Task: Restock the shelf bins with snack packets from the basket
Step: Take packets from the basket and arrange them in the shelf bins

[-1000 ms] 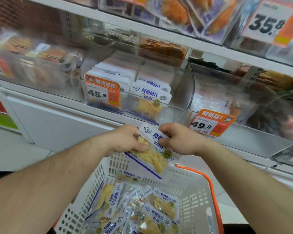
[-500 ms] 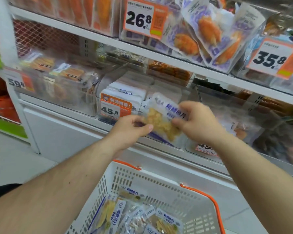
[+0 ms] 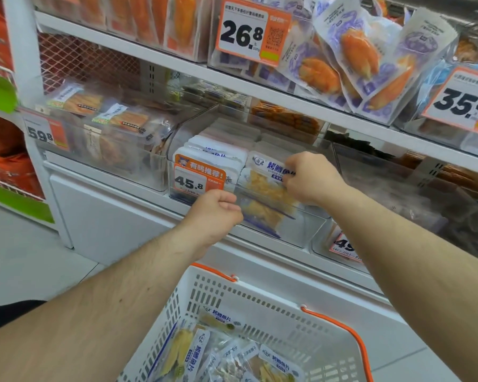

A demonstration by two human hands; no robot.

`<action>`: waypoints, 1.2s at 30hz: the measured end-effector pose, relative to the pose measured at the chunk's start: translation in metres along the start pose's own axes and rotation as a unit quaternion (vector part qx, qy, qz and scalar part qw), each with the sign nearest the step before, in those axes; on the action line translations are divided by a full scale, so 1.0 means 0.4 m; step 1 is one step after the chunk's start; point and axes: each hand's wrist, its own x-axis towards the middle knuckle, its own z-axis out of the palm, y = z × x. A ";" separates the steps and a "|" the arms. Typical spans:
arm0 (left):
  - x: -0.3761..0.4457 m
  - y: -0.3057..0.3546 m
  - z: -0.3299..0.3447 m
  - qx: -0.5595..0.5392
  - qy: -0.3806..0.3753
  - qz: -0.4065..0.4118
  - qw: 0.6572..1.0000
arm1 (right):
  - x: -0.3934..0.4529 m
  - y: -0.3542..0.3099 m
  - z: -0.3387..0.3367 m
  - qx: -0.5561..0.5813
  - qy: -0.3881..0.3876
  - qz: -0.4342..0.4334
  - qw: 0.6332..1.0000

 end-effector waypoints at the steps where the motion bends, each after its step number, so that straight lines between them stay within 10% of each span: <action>1: -0.001 -0.001 0.002 0.005 -0.005 0.000 1.000 | 0.006 -0.004 0.011 -0.003 -0.017 0.006 1.000; 17: -0.003 -0.027 0.032 0.078 -0.065 -0.029 0.994 | 0.051 -0.020 0.059 0.058 -0.122 0.069 0.988; 26: -0.019 -0.101 0.066 0.183 -0.153 -0.062 0.969 | -0.164 -0.034 0.120 0.139 0.245 -0.157 0.947; 31: -0.053 -0.149 0.095 0.327 -0.228 -0.060 0.915 | -0.269 0.004 0.268 0.246 0.147 -0.076 0.955; 36: -0.069 -0.196 0.101 0.531 -0.316 -0.030 0.786 | -0.356 0.065 0.451 0.186 -0.046 -0.027 0.981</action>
